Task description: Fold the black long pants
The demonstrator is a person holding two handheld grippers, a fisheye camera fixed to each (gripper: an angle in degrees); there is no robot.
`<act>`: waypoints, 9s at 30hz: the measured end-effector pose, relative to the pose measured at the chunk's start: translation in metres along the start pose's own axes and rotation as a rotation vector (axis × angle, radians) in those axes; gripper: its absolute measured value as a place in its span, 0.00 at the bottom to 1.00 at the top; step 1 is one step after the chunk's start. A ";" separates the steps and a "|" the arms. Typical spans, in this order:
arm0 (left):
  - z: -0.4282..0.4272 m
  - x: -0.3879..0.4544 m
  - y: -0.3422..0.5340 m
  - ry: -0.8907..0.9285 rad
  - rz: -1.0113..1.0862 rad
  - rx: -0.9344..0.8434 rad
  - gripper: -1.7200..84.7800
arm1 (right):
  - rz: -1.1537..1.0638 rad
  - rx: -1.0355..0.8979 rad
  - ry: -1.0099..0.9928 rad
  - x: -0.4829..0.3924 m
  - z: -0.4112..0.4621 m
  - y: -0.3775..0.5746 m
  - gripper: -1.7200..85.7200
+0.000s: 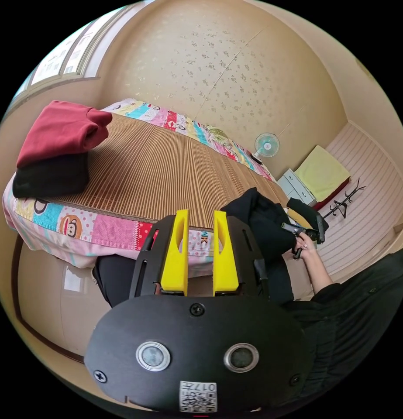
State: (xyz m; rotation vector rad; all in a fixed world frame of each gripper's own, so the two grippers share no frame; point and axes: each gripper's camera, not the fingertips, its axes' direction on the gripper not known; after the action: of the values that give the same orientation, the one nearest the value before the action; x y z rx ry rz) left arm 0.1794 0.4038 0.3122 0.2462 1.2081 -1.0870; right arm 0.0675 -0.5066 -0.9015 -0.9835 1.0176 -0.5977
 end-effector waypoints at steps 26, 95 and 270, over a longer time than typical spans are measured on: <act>-0.045 -0.072 0.006 0.131 -0.160 0.037 0.14 | -0.317 -0.328 -0.307 -0.077 0.016 0.053 0.10; 0.142 0.048 -0.258 0.272 0.181 -0.477 0.18 | -0.492 -0.055 -0.094 -0.145 0.001 -0.106 0.11; 0.097 -0.046 -0.195 0.357 -0.223 -0.519 0.14 | -0.156 -0.224 -0.566 -0.006 0.035 -0.069 0.13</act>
State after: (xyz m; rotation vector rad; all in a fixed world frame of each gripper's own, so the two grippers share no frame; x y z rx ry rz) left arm 0.0908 0.2645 0.4621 -0.1055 1.8268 -0.8995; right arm 0.0980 -0.5197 -0.8318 -1.3433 0.5108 -0.3012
